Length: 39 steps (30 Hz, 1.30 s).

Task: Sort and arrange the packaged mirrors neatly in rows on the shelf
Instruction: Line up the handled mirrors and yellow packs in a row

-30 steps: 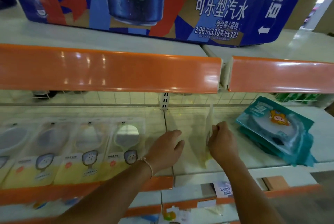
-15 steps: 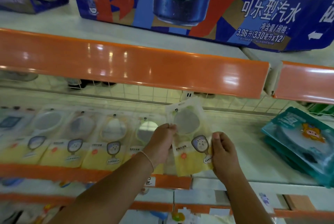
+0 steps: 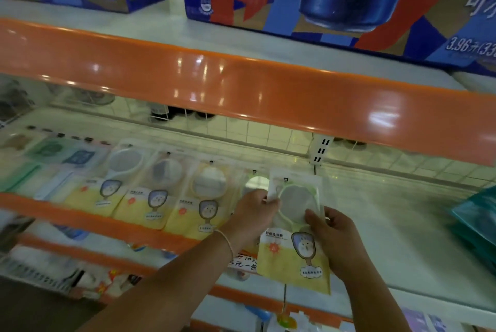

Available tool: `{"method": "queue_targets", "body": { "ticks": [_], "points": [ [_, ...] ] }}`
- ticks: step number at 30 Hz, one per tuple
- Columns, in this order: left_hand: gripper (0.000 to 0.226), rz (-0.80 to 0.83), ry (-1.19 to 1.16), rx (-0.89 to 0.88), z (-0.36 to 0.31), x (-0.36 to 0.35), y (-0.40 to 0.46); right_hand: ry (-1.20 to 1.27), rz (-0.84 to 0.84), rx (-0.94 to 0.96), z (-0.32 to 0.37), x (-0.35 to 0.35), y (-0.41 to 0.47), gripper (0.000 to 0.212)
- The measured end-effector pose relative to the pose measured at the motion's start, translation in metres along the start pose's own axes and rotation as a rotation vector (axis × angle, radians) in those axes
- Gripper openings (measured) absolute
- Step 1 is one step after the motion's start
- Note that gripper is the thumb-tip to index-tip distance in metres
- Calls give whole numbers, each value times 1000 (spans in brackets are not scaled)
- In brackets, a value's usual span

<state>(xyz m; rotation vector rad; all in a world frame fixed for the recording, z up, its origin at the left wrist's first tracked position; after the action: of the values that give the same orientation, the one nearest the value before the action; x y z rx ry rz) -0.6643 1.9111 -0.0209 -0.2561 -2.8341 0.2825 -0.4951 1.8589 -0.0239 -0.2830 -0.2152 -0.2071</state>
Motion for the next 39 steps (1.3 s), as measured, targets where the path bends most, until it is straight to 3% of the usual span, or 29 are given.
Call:
{"method": "queue_targets", "body": {
  "ticks": [2, 4, 6, 10, 15, 26, 31, 39],
  "points": [
    [17, -44, 101, -79, 2, 13, -3, -32, 15, 23, 3, -10, 3, 14],
    [33, -143, 258, -236, 8, 29, -6, -70, 7, 44, 6, -19, 9, 13],
    [34, -208, 436, -425, 19, 46, -7, -101, -4, 54, 7, -27, 18, 13],
    [31, -219, 707, -613, 56, 76, 5, -199, -20, 77, 7, -42, 36, 21],
    [38, -176, 884, -621, 85, 95, 8, -292, -58, 71, 4, -58, 50, 22],
    [44, -103, 880, -655, 92, 96, 5, -536, -188, 66, 0, -73, 46, 25],
    [46, -88, 908, -641, 96, 95, 7, -705, -249, 101, -8, -83, 46, 50],
    [46, -76, 915, -648, 97, 96, 8, -825, -273, 106, -4, -95, 44, 49]
  ]
}}
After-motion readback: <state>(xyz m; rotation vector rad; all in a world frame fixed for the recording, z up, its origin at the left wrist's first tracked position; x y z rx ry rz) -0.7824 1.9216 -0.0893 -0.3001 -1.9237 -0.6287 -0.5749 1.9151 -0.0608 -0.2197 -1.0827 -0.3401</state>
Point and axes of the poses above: each hand's wrist, its own y-axis towards the middle knuckle, its own x-axis out of the back of the hand, z = x × y, the point moved 1 cm from there along y, towards the middle knuckle, and after that the axes turned 7 degrees about -y, right-handed, at the moved point
